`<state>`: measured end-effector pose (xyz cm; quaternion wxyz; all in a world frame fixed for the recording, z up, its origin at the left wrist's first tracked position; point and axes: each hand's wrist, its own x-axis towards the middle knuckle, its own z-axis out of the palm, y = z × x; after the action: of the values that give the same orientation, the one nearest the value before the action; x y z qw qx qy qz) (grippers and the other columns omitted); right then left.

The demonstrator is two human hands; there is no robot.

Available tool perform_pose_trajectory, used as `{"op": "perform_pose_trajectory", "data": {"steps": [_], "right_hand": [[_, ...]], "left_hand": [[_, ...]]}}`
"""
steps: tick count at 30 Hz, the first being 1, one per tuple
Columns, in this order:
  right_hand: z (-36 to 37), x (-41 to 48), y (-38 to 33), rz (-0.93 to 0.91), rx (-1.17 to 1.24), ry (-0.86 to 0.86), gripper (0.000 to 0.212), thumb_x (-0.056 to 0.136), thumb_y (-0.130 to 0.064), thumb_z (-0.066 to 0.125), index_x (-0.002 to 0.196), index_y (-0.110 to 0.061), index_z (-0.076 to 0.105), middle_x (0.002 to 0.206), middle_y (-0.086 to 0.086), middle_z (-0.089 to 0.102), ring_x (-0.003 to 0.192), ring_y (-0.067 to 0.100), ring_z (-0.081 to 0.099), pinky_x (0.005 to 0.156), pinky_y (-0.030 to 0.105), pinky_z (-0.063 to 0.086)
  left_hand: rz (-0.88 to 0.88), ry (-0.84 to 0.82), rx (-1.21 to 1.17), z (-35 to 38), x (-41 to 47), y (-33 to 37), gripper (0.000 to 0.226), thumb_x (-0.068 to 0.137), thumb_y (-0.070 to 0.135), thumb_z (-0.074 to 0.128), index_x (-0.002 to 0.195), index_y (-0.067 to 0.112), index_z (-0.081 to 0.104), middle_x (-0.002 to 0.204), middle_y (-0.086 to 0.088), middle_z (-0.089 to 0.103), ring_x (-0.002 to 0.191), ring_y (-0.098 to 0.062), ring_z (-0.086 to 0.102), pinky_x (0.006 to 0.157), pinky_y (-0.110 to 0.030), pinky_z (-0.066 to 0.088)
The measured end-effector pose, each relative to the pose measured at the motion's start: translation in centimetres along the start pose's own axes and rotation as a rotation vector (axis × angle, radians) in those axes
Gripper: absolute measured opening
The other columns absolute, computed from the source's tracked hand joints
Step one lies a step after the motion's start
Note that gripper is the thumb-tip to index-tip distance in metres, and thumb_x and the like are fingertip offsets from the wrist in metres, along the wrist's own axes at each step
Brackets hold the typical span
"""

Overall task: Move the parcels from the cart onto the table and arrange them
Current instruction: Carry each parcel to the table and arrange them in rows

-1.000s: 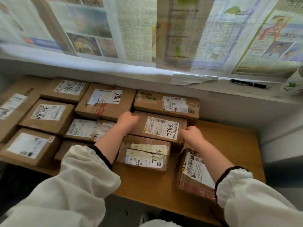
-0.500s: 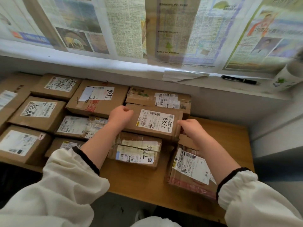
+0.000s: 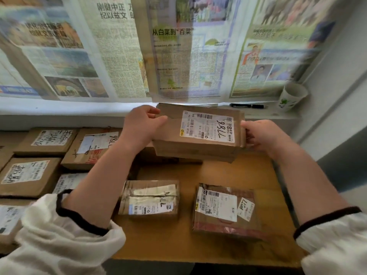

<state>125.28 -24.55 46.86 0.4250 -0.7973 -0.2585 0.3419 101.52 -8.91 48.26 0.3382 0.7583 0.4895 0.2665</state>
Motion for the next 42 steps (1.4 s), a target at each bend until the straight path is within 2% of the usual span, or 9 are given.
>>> {"op": "perform_pose_trajectory", "data": {"steps": [3, 10, 16, 20, 22, 29, 34, 37, 42], "right_hand": [[-4.5, 0.1, 0.0, 0.016, 0.115, 0.080, 0.018, 0.090, -0.023, 0.054, 0.084, -0.011, 0.065, 0.076, 0.005, 0.074, 0.066, 0.017, 0.071, 0.046, 0.027, 0.053], [-10.1, 3.0, 2.5, 0.081, 0.160, 0.291, 0.019, 0.089, -0.018, 0.050, 0.080, -0.010, 0.064, 0.078, 0.008, 0.068, 0.074, 0.022, 0.064, 0.057, 0.031, 0.053], [-9.5, 7.3, 7.6, 0.218, 0.132, 0.296, 0.023, 0.089, -0.022, 0.051, 0.085, -0.007, 0.068, 0.085, 0.010, 0.070, 0.081, 0.024, 0.066, 0.077, 0.040, 0.055], [-7.1, 10.0, 10.8, 0.236, 0.071, 0.257, 0.020, 0.087, -0.015, 0.053, 0.081, -0.006, 0.070, 0.077, 0.006, 0.069, 0.067, 0.019, 0.062, 0.055, 0.022, 0.048], [-5.7, 10.9, 12.1, 0.206, 0.043, 0.233, 0.019, 0.087, -0.012, 0.052, 0.079, -0.015, 0.069, 0.081, 0.004, 0.070, 0.076, 0.019, 0.064, 0.065, 0.028, 0.052], [-2.9, 13.0, 16.3, 0.192, 0.031, 0.315, 0.027, 0.087, -0.008, 0.055, 0.111, -0.008, 0.067, 0.103, 0.010, 0.070, 0.094, 0.025, 0.064, 0.088, 0.042, 0.052], [-2.1, 13.9, 17.3, 0.199, 0.057, 0.358, 0.030, 0.087, -0.007, 0.055, 0.116, -0.006, 0.064, 0.107, 0.010, 0.068, 0.092, 0.021, 0.061, 0.081, 0.029, 0.046], [-1.4, 13.7, 17.9, 0.209, 0.074, 0.352, 0.033, 0.091, -0.010, 0.054, 0.123, -0.009, 0.059, 0.112, 0.007, 0.065, 0.095, 0.019, 0.060, 0.080, 0.029, 0.046], [-0.1, 13.2, 17.5, 0.194, 0.049, 0.403, 0.039, 0.095, -0.013, 0.050, 0.134, -0.010, 0.047, 0.129, 0.010, 0.057, 0.115, 0.026, 0.056, 0.091, 0.031, 0.045]], "left_hand": [[0.071, -0.039, -0.037, 3.3, 1.3, 3.3, 0.031, 0.081, 0.030, 0.070, 0.110, 0.019, 0.064, 0.091, 0.008, 0.059, 0.078, 0.001, 0.053, 0.065, -0.020, 0.048], [0.164, -0.109, -0.019, 12.2, 3.6, 7.0, 0.028, 0.082, 0.021, 0.066, 0.109, 0.014, 0.065, 0.087, 0.005, 0.059, 0.084, -0.013, 0.059, 0.076, -0.030, 0.053], [0.100, -0.203, 0.067, 17.5, 4.5, 4.1, 0.025, 0.085, 0.016, 0.064, 0.109, 0.013, 0.062, 0.096, -0.001, 0.061, 0.084, -0.012, 0.056, 0.075, -0.031, 0.053], [0.082, -0.223, 0.206, 19.4, 4.8, 1.0, 0.029, 0.086, 0.017, 0.065, 0.114, 0.012, 0.062, 0.111, -0.005, 0.063, 0.100, -0.016, 0.056, 0.084, -0.026, 0.042], [0.053, -0.245, 0.237, 20.3, 4.7, -0.2, 0.029, 0.087, 0.018, 0.064, 0.115, 0.013, 0.061, 0.114, -0.005, 0.061, 0.103, -0.018, 0.055, 0.086, -0.027, 0.042], [0.091, -0.248, 0.359, 23.0, 3.3, -2.2, 0.014, 0.091, 0.012, 0.055, 0.099, 0.009, 0.066, 0.106, -0.006, 0.059, 0.101, -0.019, 0.053, 0.078, -0.023, 0.035], [0.216, -0.310, 0.454, 24.3, 2.5, -2.4, 0.024, 0.094, 0.010, 0.049, 0.109, 0.007, 0.067, 0.133, -0.011, 0.054, 0.129, -0.027, 0.041, 0.107, -0.034, 0.031], [0.332, -0.410, 0.636, 24.9, 2.2, -3.2, 0.029, 0.095, 0.017, 0.047, 0.117, 0.009, 0.064, 0.136, -0.010, 0.052, 0.125, -0.027, 0.043, 0.107, -0.035, 0.031], [0.386, -0.515, 0.884, 24.9, 2.5, -3.1, 0.024, 0.091, 0.014, 0.052, 0.111, 0.010, 0.065, 0.123, -0.012, 0.058, 0.108, -0.027, 0.051, 0.105, -0.042, 0.033]]}}
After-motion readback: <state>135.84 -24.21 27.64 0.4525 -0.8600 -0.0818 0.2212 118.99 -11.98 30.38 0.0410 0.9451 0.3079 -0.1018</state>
